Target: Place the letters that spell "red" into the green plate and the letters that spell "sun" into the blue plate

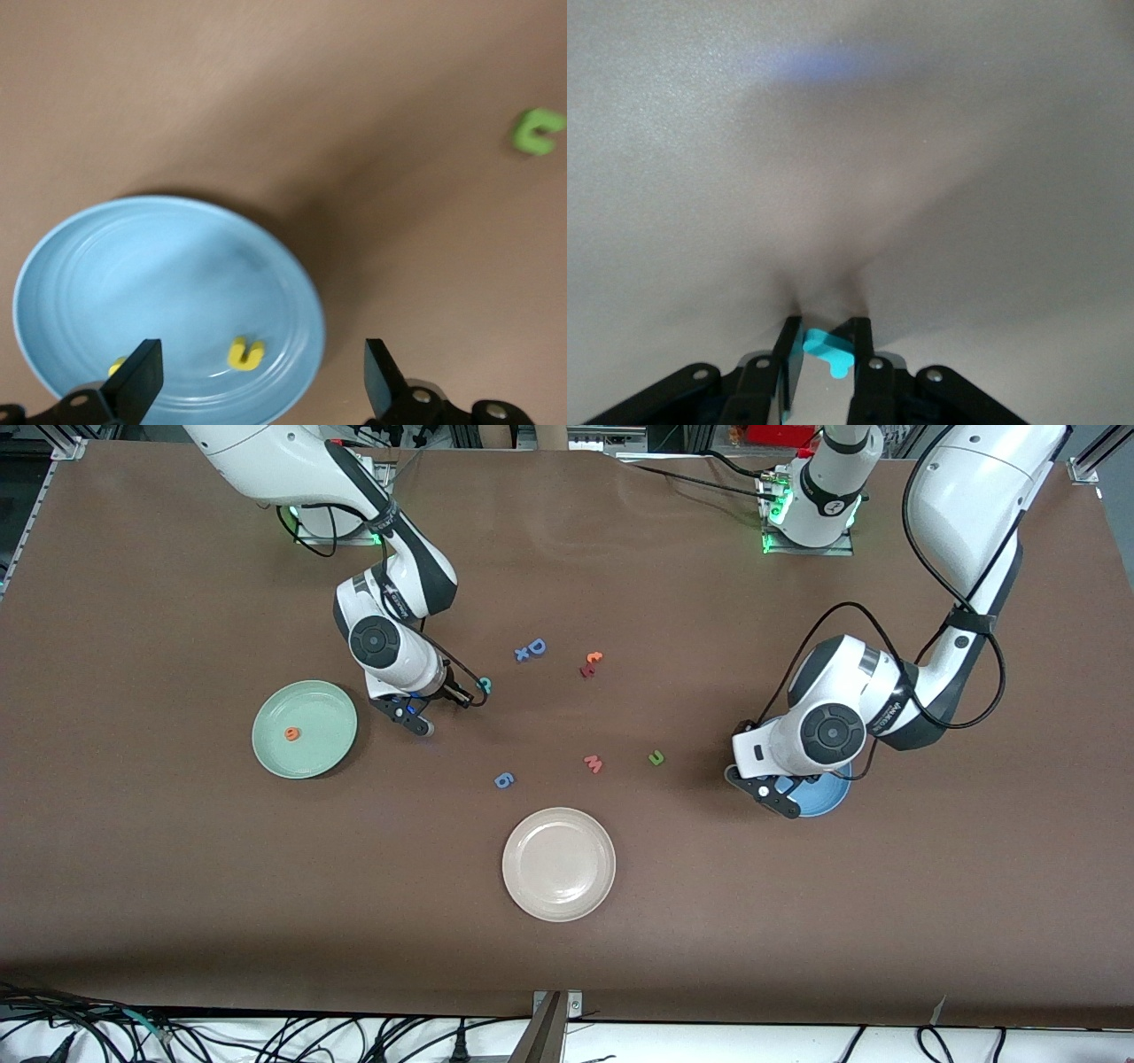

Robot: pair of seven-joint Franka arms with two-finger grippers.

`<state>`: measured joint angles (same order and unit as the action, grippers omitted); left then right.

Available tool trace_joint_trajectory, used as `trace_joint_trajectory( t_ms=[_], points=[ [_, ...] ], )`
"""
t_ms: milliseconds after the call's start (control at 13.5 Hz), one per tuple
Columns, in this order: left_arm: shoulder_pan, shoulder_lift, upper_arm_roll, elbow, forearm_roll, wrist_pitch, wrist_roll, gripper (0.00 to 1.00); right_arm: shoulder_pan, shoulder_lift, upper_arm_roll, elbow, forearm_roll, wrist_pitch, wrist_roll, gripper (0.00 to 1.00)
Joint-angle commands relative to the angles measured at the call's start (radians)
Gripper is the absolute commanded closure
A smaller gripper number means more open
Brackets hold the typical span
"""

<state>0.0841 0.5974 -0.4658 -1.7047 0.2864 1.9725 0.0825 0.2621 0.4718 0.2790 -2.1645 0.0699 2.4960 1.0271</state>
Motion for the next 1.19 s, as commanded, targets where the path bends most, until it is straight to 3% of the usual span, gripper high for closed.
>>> trace_joint_trajectory(
  t_ms=[0,222,593,1111],
  points=[
    [-0.067,0.04,0.001,0.059,-0.079,-0.012,-0.015,0.0,-0.001,-0.024,0.003,-0.021,-0.004,0.0,0.01,0.73],
    [-0.151,0.111,0.003,0.137,-0.079,-0.001,-0.159,0.0,-0.001,-0.024,0.003,-0.017,-0.004,-0.008,0.01,0.81],
    [-0.19,0.195,0.004,0.129,-0.069,0.28,-0.247,0.0,-0.001,-0.024,0.003,-0.011,-0.004,-0.009,0.01,0.82],
    [-0.268,0.206,0.025,0.067,-0.047,0.295,-0.388,0.0,0.005,-0.047,0.065,0.054,-0.004,-0.08,0.145,0.82]
  ],
)
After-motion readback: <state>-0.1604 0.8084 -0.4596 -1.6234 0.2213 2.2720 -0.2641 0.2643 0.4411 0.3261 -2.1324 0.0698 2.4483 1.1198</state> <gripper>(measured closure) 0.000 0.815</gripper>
